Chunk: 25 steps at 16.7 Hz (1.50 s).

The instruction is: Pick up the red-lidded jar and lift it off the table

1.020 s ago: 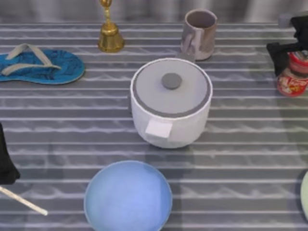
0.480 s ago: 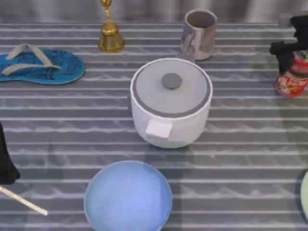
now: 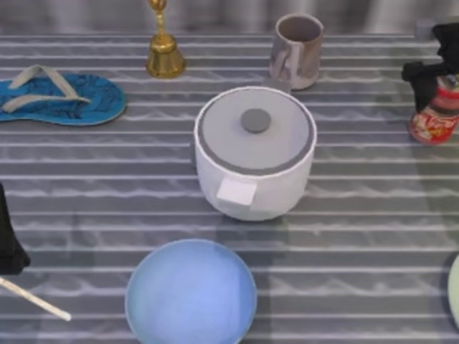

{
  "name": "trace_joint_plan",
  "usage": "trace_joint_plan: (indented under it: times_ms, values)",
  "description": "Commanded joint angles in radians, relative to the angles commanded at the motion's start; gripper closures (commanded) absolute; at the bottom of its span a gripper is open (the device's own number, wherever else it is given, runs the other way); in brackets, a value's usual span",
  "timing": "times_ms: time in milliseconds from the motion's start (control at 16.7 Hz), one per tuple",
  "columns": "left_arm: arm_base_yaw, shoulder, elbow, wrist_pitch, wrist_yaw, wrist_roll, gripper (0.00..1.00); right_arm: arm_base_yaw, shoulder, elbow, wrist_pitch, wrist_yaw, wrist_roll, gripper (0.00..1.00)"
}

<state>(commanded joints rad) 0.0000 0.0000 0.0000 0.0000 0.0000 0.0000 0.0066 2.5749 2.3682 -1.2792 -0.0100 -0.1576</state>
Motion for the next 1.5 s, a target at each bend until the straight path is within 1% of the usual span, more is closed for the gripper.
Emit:
trace_joint_plan:
  times_ms: [420, 600, 1020, 1140, 1380, 1500]
  values:
    - [0.0, 0.0, 0.0, 0.0, 0.0, 0.0, 0.0, -0.002, -0.015, -0.015, -0.001, -0.001, 0.001, 1.0]
    - [0.0, 0.0, 0.0, 0.0, 0.0, 0.0, 0.0, 0.001, -0.116, -0.114, -0.005, -0.002, 0.002, 1.0]
    - [0.0, 0.0, 0.0, 0.0, 0.0, 0.0, 0.0, 0.012, -0.477, -0.444, -0.027, -0.005, 0.004, 1.0]
    - [0.0, 0.0, 0.0, 0.0, 0.0, 0.0, 0.0, 0.014, -0.515, -0.483, -0.032, -0.006, 0.004, 1.0]
    - [0.0, 0.0, 0.0, 0.0, 0.0, 0.0, 0.0, 0.008, -0.516, -0.483, -0.031, -0.006, 0.006, 1.0]
    - [0.0, 0.0, 0.0, 0.0, 0.0, 0.0, 0.0, 0.02, -0.512, -0.487, -0.025, -0.004, 0.021, 1.0]
